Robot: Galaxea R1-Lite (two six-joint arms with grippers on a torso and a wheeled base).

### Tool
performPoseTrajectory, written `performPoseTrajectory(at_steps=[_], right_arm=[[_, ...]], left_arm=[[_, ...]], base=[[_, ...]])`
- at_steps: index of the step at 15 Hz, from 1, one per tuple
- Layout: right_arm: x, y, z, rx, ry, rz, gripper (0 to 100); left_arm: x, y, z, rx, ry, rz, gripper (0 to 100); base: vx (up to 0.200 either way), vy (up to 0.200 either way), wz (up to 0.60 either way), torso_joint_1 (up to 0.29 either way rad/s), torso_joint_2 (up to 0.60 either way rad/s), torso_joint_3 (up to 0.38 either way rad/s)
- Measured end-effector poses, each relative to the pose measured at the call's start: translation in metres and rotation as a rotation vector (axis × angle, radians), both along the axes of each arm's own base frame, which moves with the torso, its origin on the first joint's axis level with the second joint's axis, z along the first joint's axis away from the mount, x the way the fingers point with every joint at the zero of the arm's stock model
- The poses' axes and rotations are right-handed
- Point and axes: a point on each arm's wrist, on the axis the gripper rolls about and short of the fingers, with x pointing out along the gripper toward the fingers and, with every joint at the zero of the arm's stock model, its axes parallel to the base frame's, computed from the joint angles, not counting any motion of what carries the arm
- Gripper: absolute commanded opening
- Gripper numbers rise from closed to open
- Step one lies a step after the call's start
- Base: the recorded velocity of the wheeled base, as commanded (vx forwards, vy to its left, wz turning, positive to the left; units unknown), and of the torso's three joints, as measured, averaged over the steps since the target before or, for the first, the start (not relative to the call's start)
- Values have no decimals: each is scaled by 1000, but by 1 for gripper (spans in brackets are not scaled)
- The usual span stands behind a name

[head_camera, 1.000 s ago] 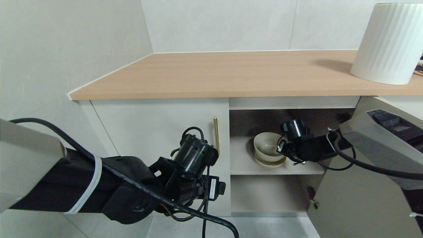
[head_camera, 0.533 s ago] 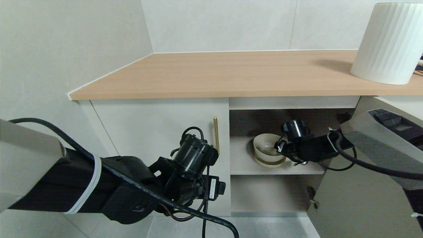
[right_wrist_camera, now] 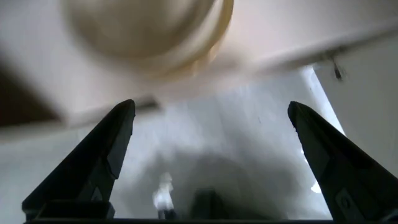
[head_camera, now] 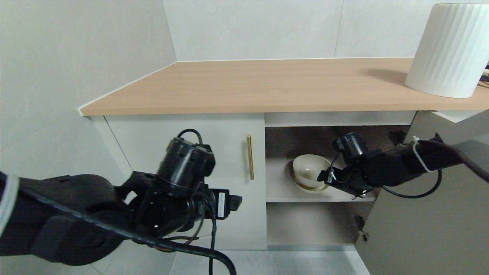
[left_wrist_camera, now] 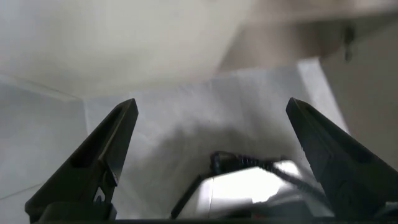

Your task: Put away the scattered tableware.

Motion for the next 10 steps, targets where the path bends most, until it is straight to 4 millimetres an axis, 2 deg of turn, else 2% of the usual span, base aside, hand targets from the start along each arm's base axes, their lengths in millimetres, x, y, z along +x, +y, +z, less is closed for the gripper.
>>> performPoseTrajectory(at_steps=[3,6,10], right_arm=[[-48,-1,42,12,-36,73,100],[-105,-9,73,12,-88,160,100],[-173,-21,85,-4,-115,265,100]], left_arm=[[-22,37,21,10,-58,23,100],[-53,66,24,15,-79,42,100],[-71,86,26,-3,-108,79,100]], base=[[0,0,0,0,0,0],[0,0,0,0,0,0],[0,0,0,0,0,0]])
